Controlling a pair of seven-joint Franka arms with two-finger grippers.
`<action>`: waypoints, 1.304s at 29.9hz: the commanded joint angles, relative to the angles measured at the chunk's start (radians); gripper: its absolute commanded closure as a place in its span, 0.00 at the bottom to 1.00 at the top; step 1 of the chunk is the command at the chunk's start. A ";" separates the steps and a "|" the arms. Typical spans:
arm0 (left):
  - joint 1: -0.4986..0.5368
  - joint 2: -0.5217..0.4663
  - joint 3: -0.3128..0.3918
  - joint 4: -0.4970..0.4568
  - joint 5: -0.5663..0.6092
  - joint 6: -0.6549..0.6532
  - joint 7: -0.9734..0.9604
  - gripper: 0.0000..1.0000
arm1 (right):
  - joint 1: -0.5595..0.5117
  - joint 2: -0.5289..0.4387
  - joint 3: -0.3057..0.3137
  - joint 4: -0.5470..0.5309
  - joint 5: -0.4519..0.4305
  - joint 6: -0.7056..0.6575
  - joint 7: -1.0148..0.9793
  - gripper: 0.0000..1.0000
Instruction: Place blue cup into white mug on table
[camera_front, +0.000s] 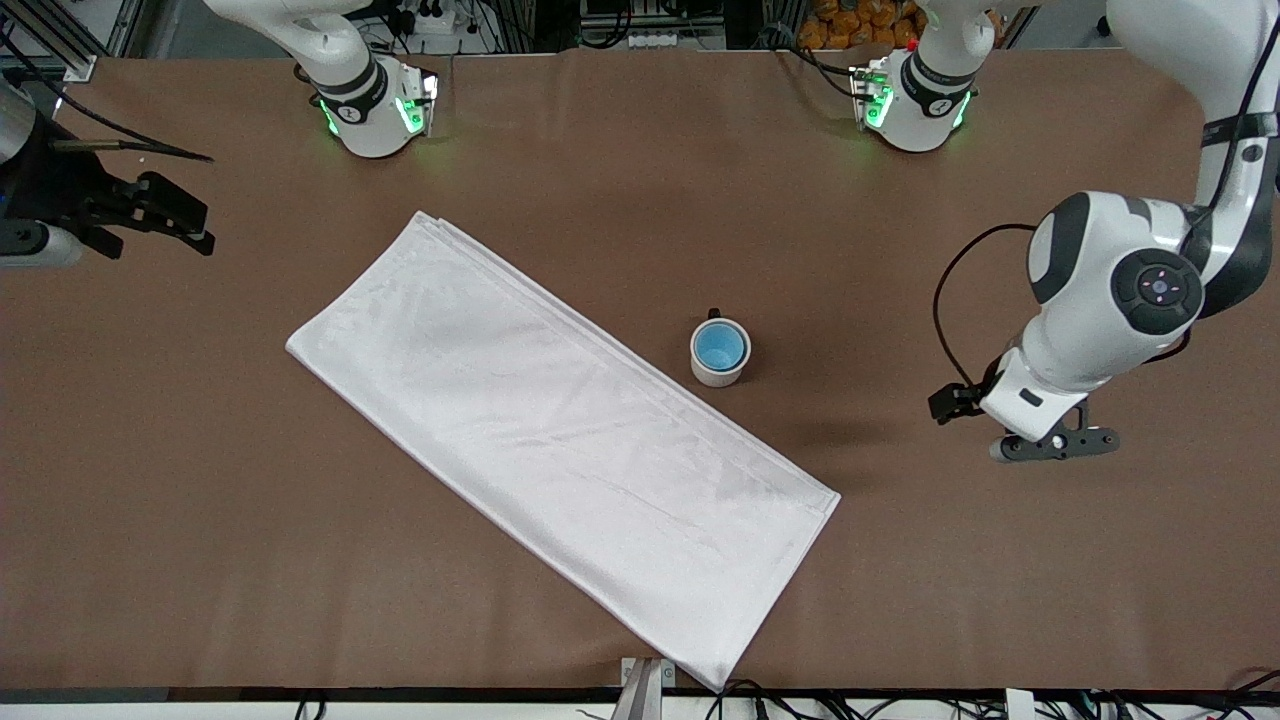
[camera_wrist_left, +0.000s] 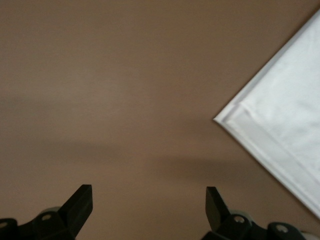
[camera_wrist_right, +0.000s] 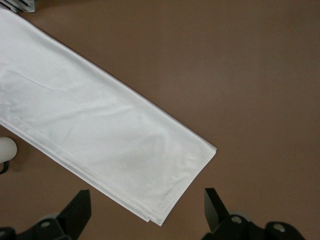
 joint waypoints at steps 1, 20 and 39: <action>0.070 -0.146 -0.016 -0.031 -0.043 -0.137 0.115 0.00 | -0.010 -0.022 0.007 -0.051 0.020 0.030 -0.019 0.00; 0.142 -0.456 -0.006 -0.089 -0.080 -0.349 0.215 0.00 | -0.021 -0.059 0.007 -0.159 -0.005 0.119 -0.048 0.00; 0.126 -0.436 0.066 0.009 -0.198 -0.440 0.394 0.00 | -0.023 -0.151 0.002 -0.284 -0.022 0.218 -0.050 0.00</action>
